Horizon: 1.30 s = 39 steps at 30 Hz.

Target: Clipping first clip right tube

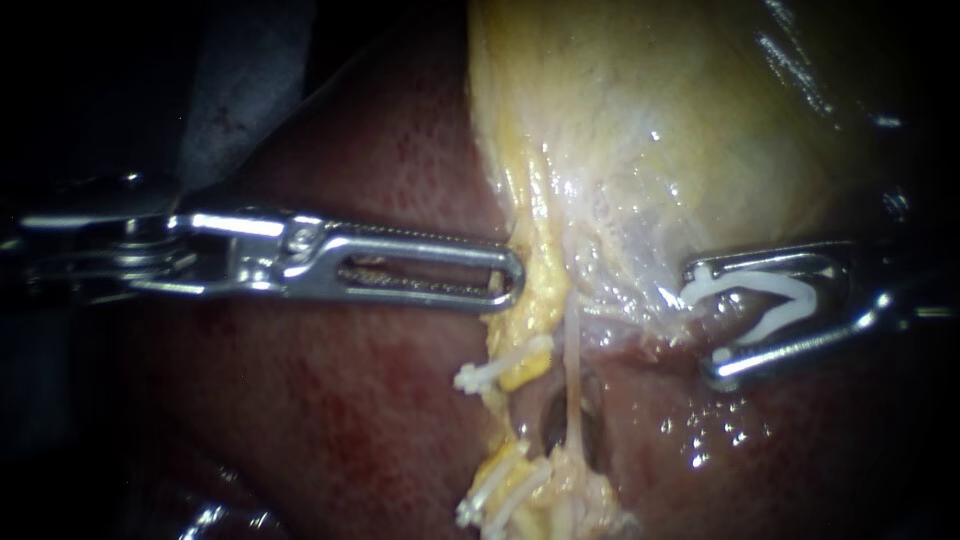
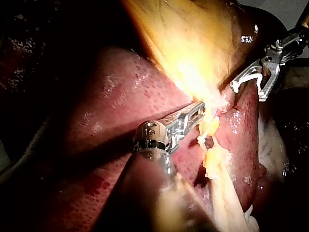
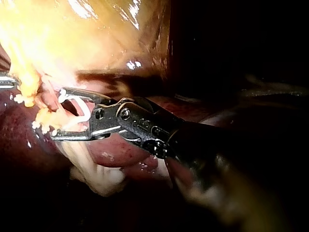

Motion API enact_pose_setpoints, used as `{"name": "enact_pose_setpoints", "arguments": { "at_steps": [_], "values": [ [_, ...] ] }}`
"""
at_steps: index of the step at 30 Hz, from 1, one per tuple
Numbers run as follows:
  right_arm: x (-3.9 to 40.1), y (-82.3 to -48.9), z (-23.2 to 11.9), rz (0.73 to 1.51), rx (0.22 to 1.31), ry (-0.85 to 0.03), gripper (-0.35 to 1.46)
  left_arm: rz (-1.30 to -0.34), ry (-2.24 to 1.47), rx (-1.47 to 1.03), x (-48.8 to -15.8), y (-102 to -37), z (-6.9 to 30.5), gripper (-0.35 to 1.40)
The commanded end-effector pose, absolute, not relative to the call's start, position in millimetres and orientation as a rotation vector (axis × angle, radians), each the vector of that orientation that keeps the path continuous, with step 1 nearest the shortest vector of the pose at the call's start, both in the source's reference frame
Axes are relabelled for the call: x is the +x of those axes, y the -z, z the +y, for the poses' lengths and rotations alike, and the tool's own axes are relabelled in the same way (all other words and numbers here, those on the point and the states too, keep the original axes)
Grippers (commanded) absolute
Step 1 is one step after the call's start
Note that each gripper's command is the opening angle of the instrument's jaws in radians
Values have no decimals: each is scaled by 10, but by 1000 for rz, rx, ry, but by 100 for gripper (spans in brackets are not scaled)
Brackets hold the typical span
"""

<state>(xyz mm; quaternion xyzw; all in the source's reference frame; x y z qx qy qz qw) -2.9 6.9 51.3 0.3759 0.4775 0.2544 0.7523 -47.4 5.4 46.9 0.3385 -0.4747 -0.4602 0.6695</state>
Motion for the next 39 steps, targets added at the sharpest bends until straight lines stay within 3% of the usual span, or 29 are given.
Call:
{"name": "enact_pose_setpoints", "arguments": {
  "at_steps": [1,15,25,39],
  "values": [
    [-29,-512,69,1042,821,-556,60,-1070,1037,765,-473,-467,54,-35],
    [-26,-515,66,1042,823,-551,60,-1086,1061,766,-425,-430,78,-35],
    [-9,-524,46,1041,836,-525,60,-1086,1061,766,-425,-431,78,-35],
    [29,-572,-11,1008,903,-507,59,-1086,1061,765,-425,-430,77,-35]
  ]
}}
